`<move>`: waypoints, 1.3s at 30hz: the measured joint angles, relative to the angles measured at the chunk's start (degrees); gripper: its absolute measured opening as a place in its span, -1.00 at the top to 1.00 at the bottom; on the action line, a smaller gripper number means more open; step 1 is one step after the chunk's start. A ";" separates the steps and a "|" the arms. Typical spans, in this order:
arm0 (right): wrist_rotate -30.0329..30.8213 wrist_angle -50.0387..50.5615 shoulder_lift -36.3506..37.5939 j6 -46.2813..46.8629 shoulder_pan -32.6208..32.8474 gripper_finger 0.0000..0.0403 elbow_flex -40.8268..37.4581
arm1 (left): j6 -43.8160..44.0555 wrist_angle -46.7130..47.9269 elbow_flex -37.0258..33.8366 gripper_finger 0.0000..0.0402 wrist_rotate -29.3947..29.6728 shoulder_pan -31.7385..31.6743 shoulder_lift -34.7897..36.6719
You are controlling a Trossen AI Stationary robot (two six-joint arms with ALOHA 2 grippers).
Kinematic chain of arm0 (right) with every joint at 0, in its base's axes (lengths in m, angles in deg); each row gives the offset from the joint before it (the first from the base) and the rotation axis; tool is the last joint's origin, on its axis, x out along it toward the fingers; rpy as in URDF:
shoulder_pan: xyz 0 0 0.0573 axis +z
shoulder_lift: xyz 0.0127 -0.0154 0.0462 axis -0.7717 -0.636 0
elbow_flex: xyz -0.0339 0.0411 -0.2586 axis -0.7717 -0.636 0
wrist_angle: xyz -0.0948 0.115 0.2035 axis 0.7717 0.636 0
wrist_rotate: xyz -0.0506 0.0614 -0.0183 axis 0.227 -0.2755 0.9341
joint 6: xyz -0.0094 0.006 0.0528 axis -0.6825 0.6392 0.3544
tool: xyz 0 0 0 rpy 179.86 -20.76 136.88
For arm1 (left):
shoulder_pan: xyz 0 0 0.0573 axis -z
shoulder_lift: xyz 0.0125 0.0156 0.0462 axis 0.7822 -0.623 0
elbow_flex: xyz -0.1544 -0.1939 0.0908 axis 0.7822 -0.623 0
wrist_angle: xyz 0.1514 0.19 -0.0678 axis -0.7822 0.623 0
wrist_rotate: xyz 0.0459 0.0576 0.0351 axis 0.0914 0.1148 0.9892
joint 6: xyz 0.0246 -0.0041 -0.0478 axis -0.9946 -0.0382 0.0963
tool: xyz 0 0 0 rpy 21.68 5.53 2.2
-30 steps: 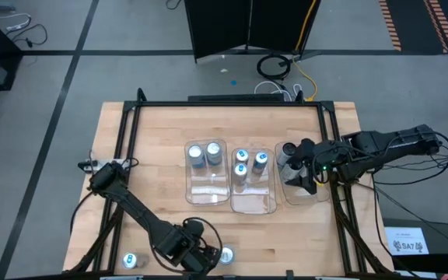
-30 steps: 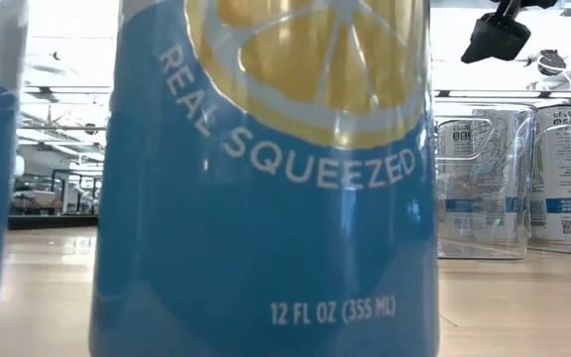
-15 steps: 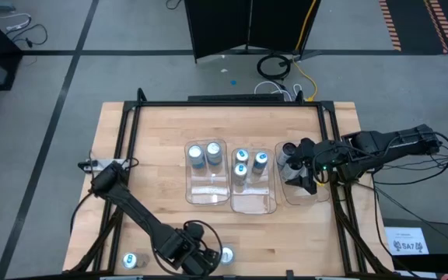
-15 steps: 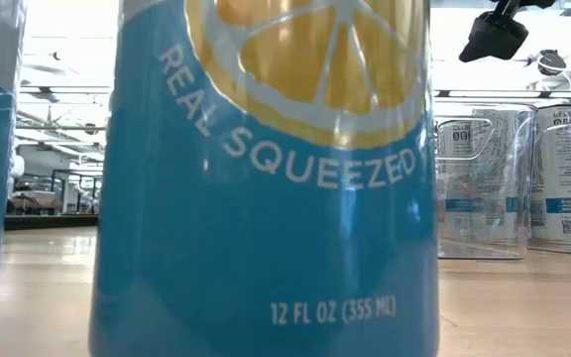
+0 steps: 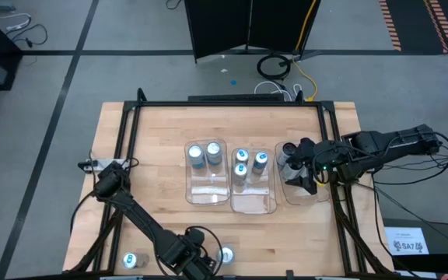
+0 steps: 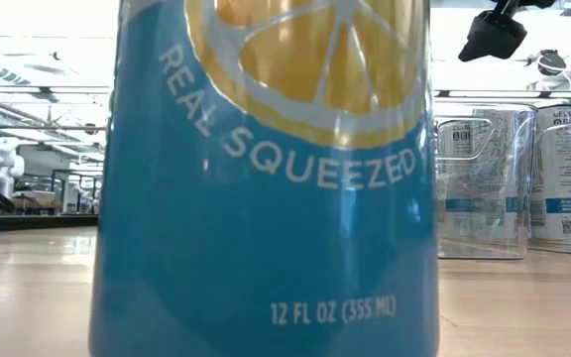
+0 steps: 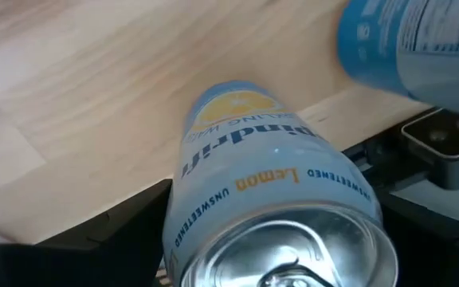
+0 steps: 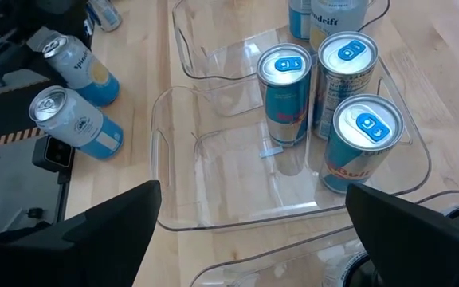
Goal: Sort soda cans
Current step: Put the left blue-white soda can into the left transparent bin
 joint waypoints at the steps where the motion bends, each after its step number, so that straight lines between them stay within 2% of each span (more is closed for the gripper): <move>1: -0.01 -0.02 0.00 -0.17 0.00 -0.94 0.00 | -0.17 0.07 0.00 -0.75 -0.67 -0.01 0.00; 4: -0.01 -0.02 0.00 -0.20 0.00 -0.94 0.00 | -0.24 0.72 0.00 -0.73 -2.23 -0.03 0.00; 10: -0.01 -0.06 0.00 -0.67 0.00 -0.94 0.00 | -0.14 2.07 0.00 -0.54 -2.66 -0.23 0.09; 16: -0.01 -0.45 0.00 -1.66 0.00 -0.94 0.00 | 0.07 5.31 -0.07 -0.54 -3.16 -0.71 1.23; 21: -0.02 -0.58 0.00 -1.91 0.00 -0.94 0.00 | 2.60 14.08 0.86 -0.57 -1.73 -0.71 7.27; 25: -0.01 -1.07 0.00 -1.91 0.00 -0.94 0.00 | 3.03 20.12 0.92 -0.58 3.64 -0.65 14.27; 29: -0.01 -1.73 -0.02 -1.74 0.00 -0.94 0.00 | 2.07 25.10 0.96 -0.58 14.44 -1.77 21.87; 31: -0.01 -2.33 -0.02 -1.70 0.00 -0.94 0.00 | -1.51 26.56 0.96 -0.58 20.51 -3.38 24.59; 34: 0.20 -4.20 -0.02 -1.71 0.00 -0.94 0.00 | -12.39 24.95 0.96 -0.59 26.77 -8.32 27.74; 37: 0.30 -6.86 -0.02 -1.69 0.00 -0.94 0.00 | -27.61 22.33 1.03 -0.59 27.01 -16.80 28.84; 39: 0.34 -8.44 -0.02 -1.71 0.00 -0.94 0.00 | -38.91 19.13 1.01 -0.59 23.88 -23.13 28.60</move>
